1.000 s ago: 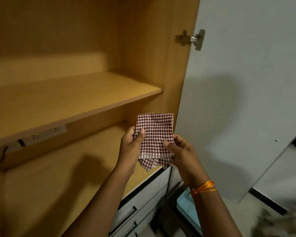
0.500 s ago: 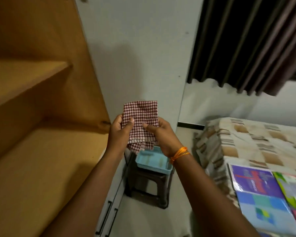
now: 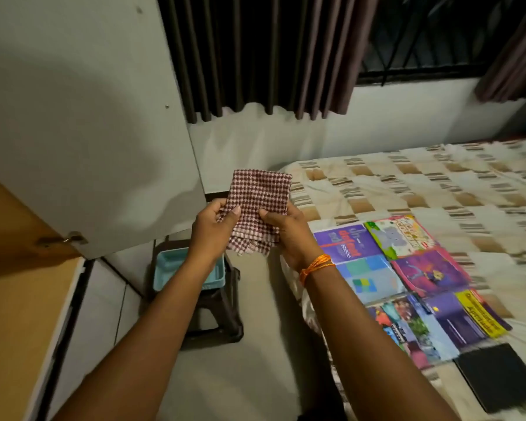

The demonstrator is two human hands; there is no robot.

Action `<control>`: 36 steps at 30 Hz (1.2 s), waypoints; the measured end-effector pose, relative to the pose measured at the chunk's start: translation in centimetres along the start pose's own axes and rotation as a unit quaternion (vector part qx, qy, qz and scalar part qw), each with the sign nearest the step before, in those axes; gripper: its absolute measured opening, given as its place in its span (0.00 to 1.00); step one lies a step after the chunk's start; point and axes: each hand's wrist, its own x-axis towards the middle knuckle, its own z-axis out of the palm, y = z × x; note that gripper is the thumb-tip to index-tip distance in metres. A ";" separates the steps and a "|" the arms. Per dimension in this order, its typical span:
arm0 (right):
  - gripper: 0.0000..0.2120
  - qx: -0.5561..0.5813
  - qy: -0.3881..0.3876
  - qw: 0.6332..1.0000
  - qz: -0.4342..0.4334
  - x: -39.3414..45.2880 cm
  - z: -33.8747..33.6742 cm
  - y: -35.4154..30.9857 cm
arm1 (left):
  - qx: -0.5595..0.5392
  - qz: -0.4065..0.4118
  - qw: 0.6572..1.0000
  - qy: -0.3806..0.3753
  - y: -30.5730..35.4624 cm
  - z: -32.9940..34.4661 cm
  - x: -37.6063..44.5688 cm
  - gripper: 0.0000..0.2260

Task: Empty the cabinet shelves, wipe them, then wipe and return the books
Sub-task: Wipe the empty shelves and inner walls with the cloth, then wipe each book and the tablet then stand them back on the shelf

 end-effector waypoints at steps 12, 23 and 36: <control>0.17 0.055 0.146 0.988 0.002 1.7 -15.1 -3.4 | 0.054 0.023 0.988 -0.140 1.0 16.0 2.9 0.08; 0.15 0.077 0.171 0.982 0.019 4.6 -26.8 -5.5 | 0.062 0.024 0.988 -0.139 1.2 29.6 6.3 0.06; 0.18 0.115 0.244 0.960 0.077 5.1 -35.4 -4.9 | 0.159 0.054 0.955 -0.243 -0.6 40.2 7.6 0.08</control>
